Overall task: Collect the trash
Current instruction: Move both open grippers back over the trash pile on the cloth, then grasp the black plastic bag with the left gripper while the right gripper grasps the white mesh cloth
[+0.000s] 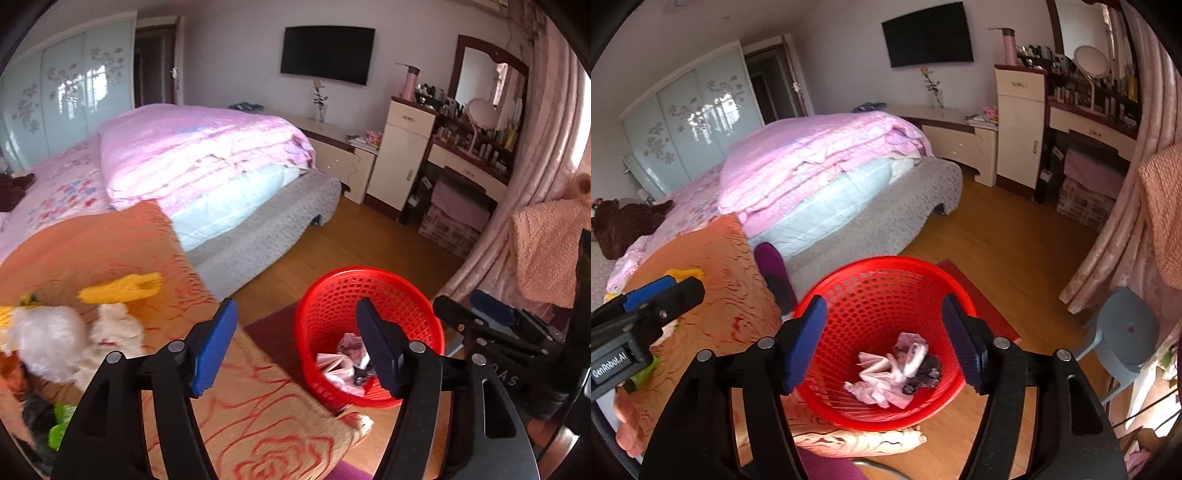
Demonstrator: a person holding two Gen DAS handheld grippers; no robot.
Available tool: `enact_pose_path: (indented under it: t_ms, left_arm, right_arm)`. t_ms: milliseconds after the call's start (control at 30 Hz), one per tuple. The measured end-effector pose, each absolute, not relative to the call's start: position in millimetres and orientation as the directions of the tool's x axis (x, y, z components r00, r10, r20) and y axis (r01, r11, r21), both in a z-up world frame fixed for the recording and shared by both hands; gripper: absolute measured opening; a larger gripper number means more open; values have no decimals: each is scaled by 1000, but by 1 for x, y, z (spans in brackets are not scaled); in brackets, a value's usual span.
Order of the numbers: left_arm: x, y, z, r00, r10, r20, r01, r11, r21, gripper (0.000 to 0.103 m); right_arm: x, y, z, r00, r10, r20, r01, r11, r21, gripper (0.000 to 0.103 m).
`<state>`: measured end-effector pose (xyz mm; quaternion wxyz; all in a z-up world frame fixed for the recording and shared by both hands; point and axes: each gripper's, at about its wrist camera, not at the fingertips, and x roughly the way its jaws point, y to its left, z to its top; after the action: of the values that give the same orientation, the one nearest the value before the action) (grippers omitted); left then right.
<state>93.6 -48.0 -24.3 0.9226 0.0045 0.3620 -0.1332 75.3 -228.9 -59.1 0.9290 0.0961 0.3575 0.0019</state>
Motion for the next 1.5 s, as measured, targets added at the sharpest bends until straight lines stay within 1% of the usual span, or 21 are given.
enact_pose_path:
  t_ms: [133,333,433,600,767,900,1067,1300,1433,1500]
  left_arm:
    - [78,-28,-17,734,-194,-651,209,976,-56,69]
    - [57,16,-7,765,-121,-633,121,992,-43,72]
    - [47,45,-5,770,-76,-633,55,997,-53,73]
    - [26,104,-6,779,57,-624,-114,992,-52,78]
    - [18,145,-21,740,148,-657,-225,974,-35,78]
    - [13,160,-36,710,161,-686,-255,966,-37,78]
    - [7,168,-46,700,169,-694,-265,964,-32,78]
    - [-2,162,-56,697,85,-712,-220,971,-99,78]
    - [0,161,-67,682,62,-728,-211,971,-116,77]
    - [-1,165,-66,692,56,-720,-215,968,-131,65]
  right_arm:
    - [70,-213,-49,756,106,-646,18,983,182,69]
    - [62,-186,-38,757,164,-633,-63,982,179,70]
    - [60,-175,-34,752,188,-631,-95,979,178,70]
    - [57,-157,-32,741,225,-633,-146,974,175,70]
    - [55,-145,-33,730,245,-638,-176,969,171,70]
    - [54,-136,-32,722,258,-642,-195,966,170,70]
    - [53,-121,-34,708,276,-649,-222,961,167,70]
    - [52,-105,-34,688,306,-658,-263,950,167,70]
    - [51,-99,-34,682,314,-660,-273,947,169,70]
    - [51,-99,-34,680,316,-661,-276,946,170,70]
